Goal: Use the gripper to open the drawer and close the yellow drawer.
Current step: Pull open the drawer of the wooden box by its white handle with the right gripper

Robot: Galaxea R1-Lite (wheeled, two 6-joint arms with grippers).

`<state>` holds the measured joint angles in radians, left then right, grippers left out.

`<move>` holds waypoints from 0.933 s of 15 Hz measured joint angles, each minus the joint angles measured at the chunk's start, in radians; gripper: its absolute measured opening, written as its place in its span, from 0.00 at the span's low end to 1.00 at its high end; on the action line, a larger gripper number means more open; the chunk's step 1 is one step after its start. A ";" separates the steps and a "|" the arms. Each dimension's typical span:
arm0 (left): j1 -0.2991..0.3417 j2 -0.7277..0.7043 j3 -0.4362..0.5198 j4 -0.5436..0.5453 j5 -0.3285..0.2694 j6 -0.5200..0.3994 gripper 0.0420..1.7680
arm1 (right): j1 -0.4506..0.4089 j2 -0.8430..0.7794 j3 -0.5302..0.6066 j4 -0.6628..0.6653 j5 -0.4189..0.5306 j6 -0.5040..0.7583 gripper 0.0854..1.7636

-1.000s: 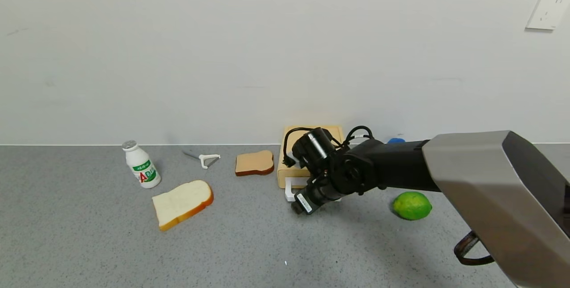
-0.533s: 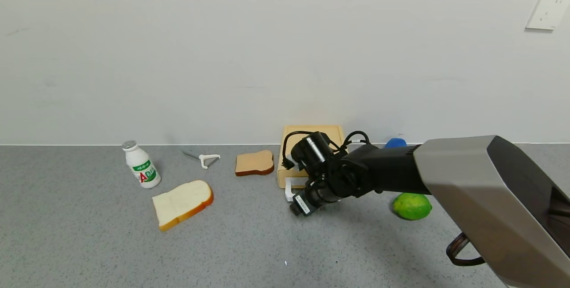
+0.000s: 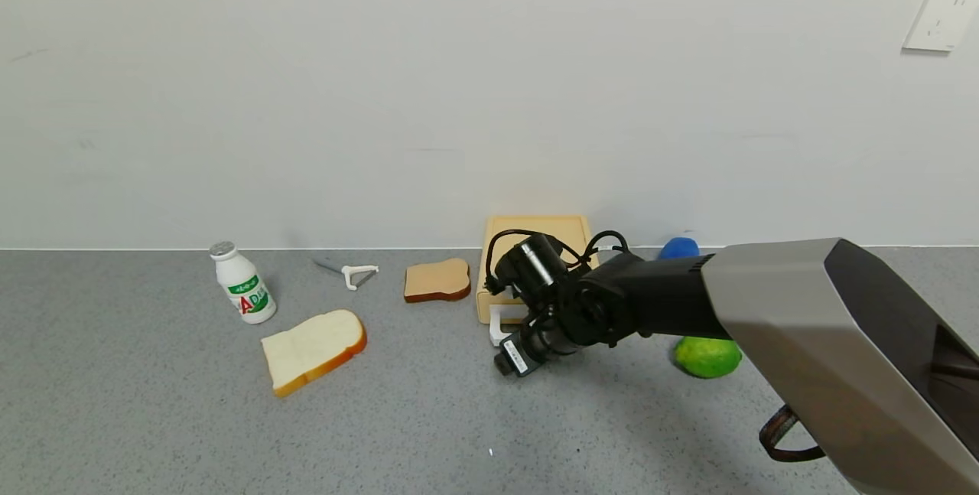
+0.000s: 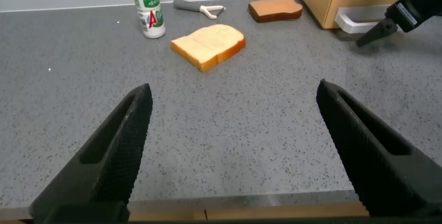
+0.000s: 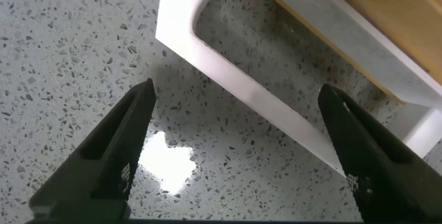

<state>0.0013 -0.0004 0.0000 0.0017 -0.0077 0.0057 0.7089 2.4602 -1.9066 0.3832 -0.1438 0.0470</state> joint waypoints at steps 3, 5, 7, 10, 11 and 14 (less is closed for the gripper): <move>0.000 0.000 0.000 0.000 0.000 0.000 0.97 | 0.003 0.000 0.002 0.021 -0.003 0.035 0.97; 0.000 0.000 0.000 0.000 0.000 0.000 0.97 | 0.004 -0.001 0.000 0.059 -0.003 0.059 0.97; 0.000 0.000 0.000 0.000 0.000 0.000 0.97 | 0.009 -0.004 -0.001 0.077 -0.003 0.101 0.97; 0.000 0.000 0.000 0.000 0.000 0.000 0.97 | 0.020 -0.008 -0.004 0.117 -0.004 0.144 0.97; 0.000 0.000 0.000 0.000 0.000 0.000 0.97 | 0.023 -0.009 -0.004 0.121 -0.004 0.161 0.97; 0.000 0.000 0.000 0.000 0.000 0.000 0.97 | 0.028 -0.010 -0.004 0.138 -0.004 0.196 0.97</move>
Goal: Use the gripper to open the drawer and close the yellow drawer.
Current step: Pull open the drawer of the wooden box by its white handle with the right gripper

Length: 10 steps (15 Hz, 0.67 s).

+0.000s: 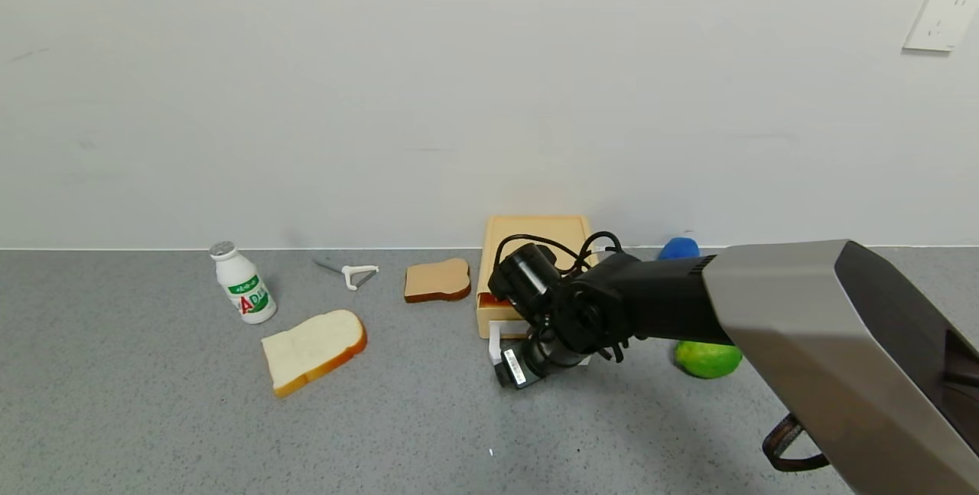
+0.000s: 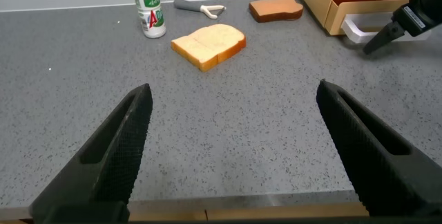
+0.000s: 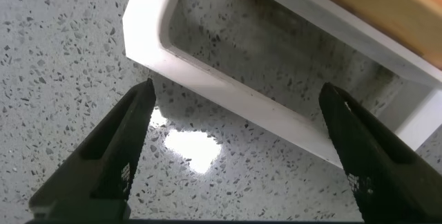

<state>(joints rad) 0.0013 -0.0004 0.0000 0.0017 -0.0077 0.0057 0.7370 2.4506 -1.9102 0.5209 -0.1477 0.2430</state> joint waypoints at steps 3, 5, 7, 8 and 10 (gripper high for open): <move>0.000 0.000 0.000 0.000 0.000 0.000 0.97 | 0.009 -0.006 0.002 0.041 0.001 0.041 0.97; 0.000 0.000 0.000 0.000 0.000 0.000 0.97 | 0.015 -0.014 0.008 0.050 0.001 0.062 0.97; 0.000 0.000 0.000 0.000 0.000 0.000 0.97 | 0.023 -0.021 0.013 0.067 -0.009 0.079 0.97; 0.000 0.000 0.000 0.000 0.000 0.000 0.97 | 0.029 -0.023 0.015 0.074 -0.024 0.093 0.97; 0.000 0.000 0.000 0.000 0.000 0.000 0.97 | 0.037 -0.025 0.022 0.076 -0.035 0.105 0.97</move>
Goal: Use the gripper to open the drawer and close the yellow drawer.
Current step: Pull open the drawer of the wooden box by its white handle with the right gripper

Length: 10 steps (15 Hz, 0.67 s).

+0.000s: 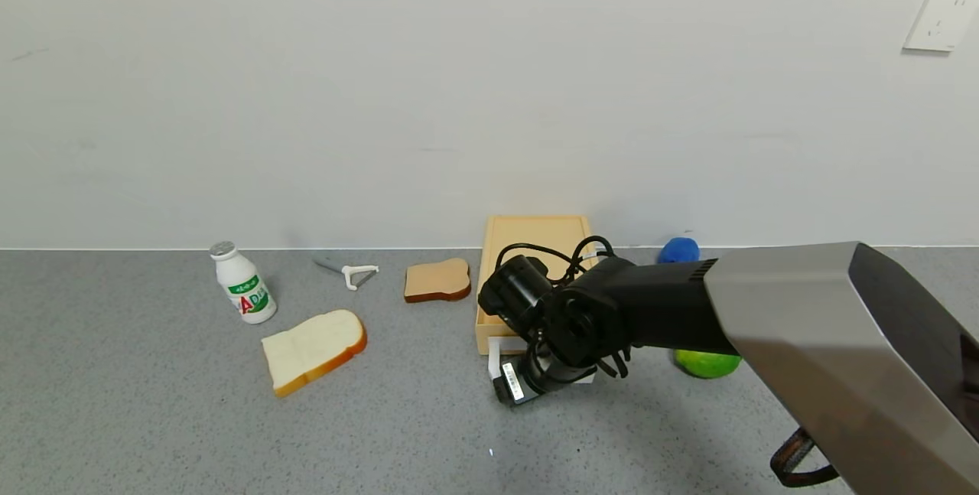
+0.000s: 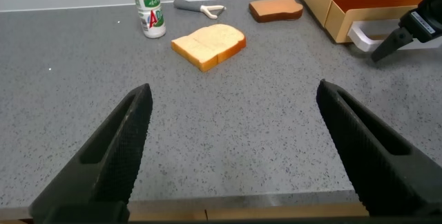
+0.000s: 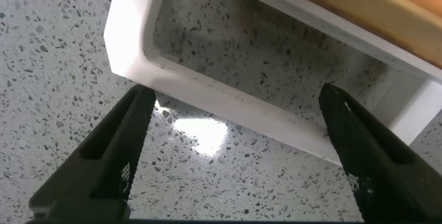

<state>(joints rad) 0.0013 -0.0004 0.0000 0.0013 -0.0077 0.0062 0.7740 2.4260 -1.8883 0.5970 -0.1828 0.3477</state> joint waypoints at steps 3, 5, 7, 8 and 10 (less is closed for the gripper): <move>0.000 0.000 0.000 0.000 0.000 0.000 0.97 | 0.011 -0.007 0.027 -0.006 -0.003 0.001 0.97; 0.000 0.000 0.000 0.000 0.000 0.000 0.97 | 0.020 -0.018 0.053 -0.007 -0.004 0.010 0.97; 0.000 0.000 0.000 0.000 0.000 0.000 0.97 | 0.031 -0.033 0.087 -0.008 -0.004 0.029 0.97; 0.000 0.000 0.000 0.000 0.000 0.000 0.97 | 0.036 -0.042 0.107 -0.010 -0.004 0.034 0.97; 0.000 0.000 0.000 0.000 0.000 0.000 0.97 | 0.047 -0.059 0.142 -0.011 -0.003 0.050 0.97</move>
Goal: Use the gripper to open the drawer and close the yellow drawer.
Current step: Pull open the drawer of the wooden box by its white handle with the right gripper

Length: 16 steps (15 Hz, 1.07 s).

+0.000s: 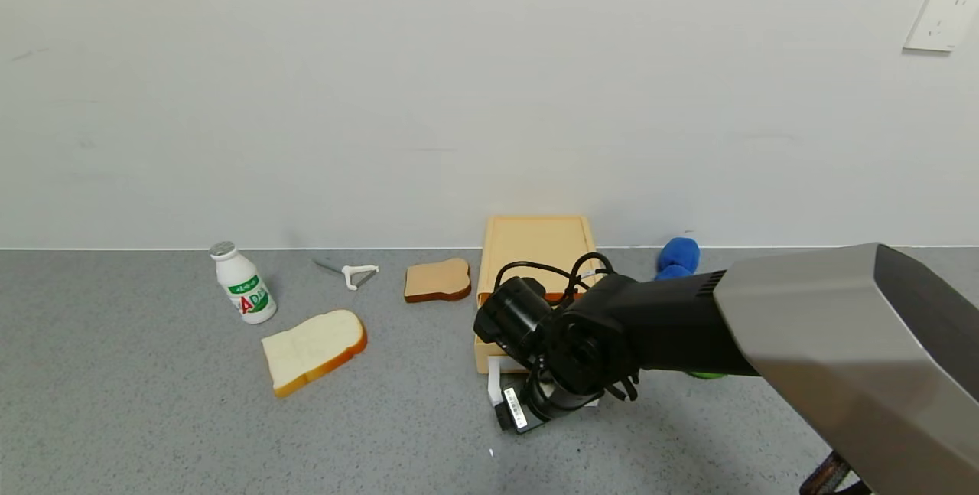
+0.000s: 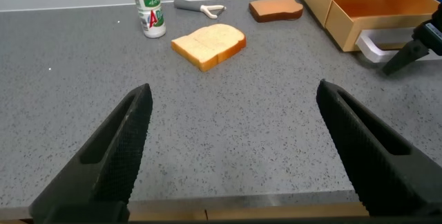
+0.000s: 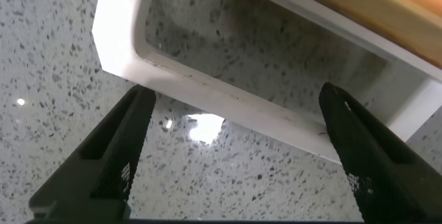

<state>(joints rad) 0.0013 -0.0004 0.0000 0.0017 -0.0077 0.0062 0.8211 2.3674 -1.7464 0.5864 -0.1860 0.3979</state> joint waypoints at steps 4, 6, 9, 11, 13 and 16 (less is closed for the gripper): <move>0.000 0.000 0.000 0.000 0.000 0.000 0.97 | 0.025 -0.021 0.043 0.003 0.000 0.037 0.97; 0.000 0.000 0.000 0.000 0.000 0.000 0.97 | 0.040 -0.034 0.065 0.005 0.000 0.042 0.97; 0.000 0.000 0.000 0.000 0.000 0.000 0.97 | 0.061 -0.048 0.084 0.010 0.004 0.068 0.97; 0.000 0.000 0.000 0.000 0.000 0.000 0.97 | 0.074 -0.053 0.090 0.010 0.004 0.088 0.97; 0.000 0.000 0.000 0.000 0.000 0.000 0.97 | 0.081 -0.054 0.094 0.008 0.003 0.090 0.97; 0.000 0.000 0.000 0.000 0.000 0.000 0.97 | 0.088 -0.058 0.105 0.005 0.002 0.093 0.97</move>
<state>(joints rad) 0.0013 -0.0004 0.0000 0.0017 -0.0077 0.0057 0.9091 2.3096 -1.6413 0.5917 -0.1843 0.4906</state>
